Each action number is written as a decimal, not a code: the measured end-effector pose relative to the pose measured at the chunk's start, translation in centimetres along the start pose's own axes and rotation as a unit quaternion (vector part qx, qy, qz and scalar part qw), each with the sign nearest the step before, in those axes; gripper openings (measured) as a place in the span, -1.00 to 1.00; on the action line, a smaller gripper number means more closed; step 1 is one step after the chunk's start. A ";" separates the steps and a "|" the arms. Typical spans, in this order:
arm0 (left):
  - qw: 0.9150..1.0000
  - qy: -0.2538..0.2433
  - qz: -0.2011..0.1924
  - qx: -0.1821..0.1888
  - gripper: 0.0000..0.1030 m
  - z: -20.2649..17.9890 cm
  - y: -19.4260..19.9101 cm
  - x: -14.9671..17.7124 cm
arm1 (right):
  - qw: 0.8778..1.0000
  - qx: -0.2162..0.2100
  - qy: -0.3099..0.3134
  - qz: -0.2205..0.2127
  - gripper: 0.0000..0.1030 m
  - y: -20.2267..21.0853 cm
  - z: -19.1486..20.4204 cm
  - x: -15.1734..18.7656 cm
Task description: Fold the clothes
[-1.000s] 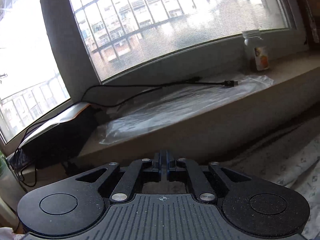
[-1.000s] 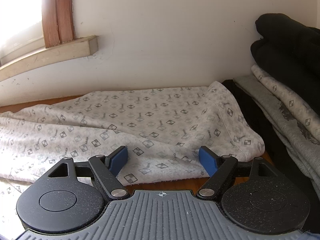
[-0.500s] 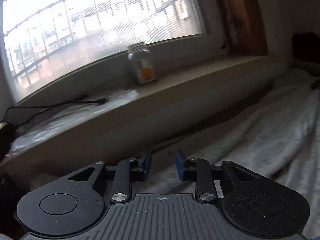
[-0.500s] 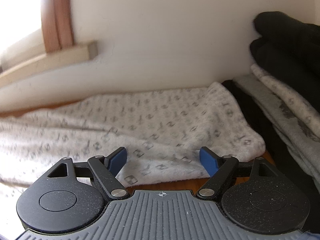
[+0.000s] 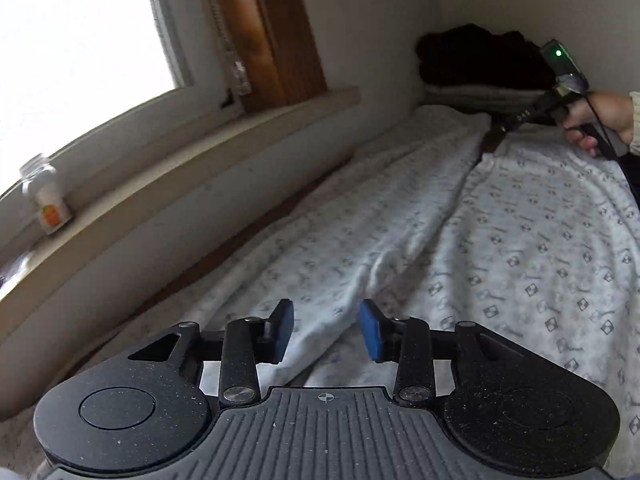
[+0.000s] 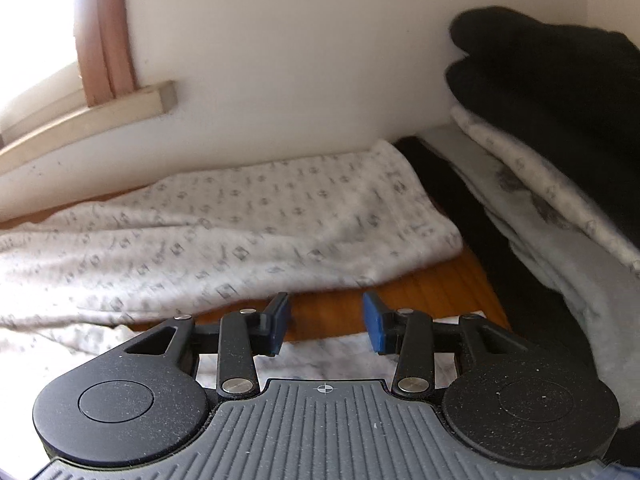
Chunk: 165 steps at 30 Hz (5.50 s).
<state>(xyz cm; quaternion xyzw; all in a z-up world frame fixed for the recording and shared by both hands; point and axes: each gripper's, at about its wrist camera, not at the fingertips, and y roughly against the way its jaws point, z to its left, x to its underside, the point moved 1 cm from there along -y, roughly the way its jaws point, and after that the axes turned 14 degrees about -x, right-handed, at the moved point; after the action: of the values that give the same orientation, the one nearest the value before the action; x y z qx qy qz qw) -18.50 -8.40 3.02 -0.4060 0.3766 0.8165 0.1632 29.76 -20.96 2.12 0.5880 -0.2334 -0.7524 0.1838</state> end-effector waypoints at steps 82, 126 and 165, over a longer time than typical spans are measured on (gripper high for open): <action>0.997 0.060 0.005 0.040 -0.42 -1.8 -1.3 -0.7 | 0.983 0.014 -0.174 -0.055 -0.24 0.8 -7.2 1.2; 0.985 0.109 -0.118 -0.061 -0.94 9.5 5.3 -10.5 | 0.962 0.019 -0.062 -0.266 -0.94 5.1 -0.5 -17.1; 0.958 0.249 0.102 -0.100 0.13 14.2 2.9 9.8 | 0.999 -0.044 0.006 -0.012 -0.02 -1.5 2.1 2.2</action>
<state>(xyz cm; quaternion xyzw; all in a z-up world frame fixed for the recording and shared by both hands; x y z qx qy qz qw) -33.89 -0.10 2.24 -0.5706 0.3606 0.7353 -0.0614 27.16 -20.67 -0.05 0.5866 -0.1917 -0.7603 0.2025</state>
